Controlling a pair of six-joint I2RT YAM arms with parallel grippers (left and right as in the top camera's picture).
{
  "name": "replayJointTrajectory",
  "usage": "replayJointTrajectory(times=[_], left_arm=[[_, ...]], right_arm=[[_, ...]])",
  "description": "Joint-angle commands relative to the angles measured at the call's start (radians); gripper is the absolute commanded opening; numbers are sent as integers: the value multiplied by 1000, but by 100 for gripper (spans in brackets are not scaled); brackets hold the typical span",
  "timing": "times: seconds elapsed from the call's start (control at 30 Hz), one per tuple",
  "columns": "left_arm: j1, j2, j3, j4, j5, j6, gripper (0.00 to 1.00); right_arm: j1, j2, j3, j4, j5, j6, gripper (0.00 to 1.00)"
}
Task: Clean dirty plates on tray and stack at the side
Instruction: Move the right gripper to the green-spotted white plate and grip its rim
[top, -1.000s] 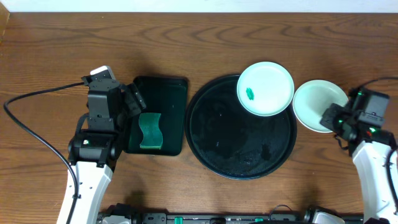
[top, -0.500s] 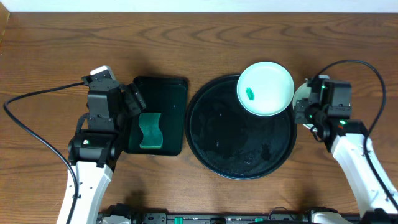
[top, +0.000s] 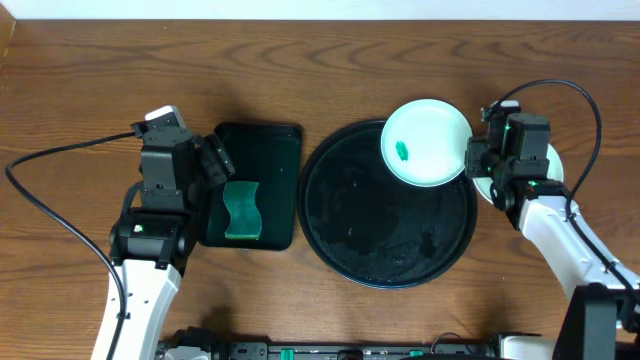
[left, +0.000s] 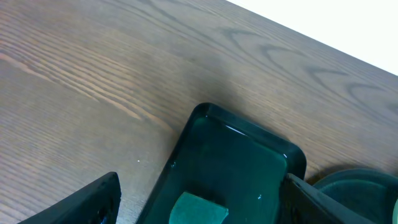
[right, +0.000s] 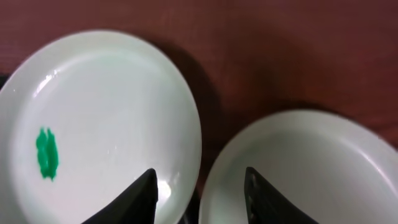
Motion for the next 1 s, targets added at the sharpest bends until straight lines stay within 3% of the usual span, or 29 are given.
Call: replayJointTrajectory(times=[0.0, 0.13, 0.43, 0.97], left_arm=[[3, 0, 16, 4, -16, 6, 82], [3, 0, 16, 4, -16, 6, 82], [3, 0, 16, 4, -16, 6, 82], [3, 0, 16, 4, -16, 6, 82]], right_arm=[[9, 35, 11, 29, -8, -84, 43], [9, 69, 11, 72, -8, -150, 45], [9, 151, 11, 183, -12, -153, 49], [9, 253, 11, 332, -12, -153, 46]])
